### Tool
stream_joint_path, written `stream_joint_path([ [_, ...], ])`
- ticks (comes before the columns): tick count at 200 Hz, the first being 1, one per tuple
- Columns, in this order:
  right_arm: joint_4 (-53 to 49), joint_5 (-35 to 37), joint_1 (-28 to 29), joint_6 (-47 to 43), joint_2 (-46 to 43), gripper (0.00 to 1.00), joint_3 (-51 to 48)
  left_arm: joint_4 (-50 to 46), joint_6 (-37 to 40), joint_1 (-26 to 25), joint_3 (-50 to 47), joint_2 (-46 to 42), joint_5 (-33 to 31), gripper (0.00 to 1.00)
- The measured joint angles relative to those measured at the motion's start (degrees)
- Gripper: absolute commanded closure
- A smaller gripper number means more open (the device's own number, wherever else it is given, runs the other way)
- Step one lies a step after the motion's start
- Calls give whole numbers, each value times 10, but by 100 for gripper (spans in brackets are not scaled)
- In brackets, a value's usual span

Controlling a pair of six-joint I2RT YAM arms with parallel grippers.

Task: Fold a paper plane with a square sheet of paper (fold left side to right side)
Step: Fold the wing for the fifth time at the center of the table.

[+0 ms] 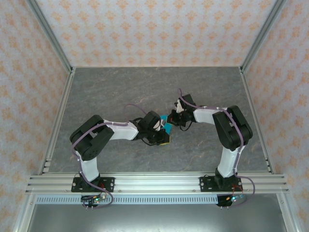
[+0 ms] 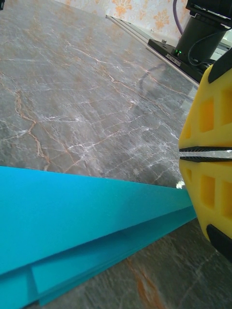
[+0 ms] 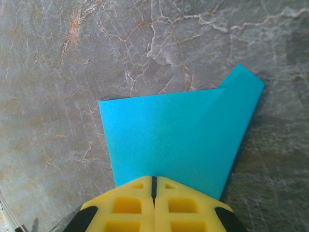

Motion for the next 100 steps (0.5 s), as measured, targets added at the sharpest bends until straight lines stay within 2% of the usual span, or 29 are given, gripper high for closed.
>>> stream_joint_path([
  [100, -9, 5, 1, -7, 0, 100, 5, 11, 0, 0, -8, 7, -2, 87],
])
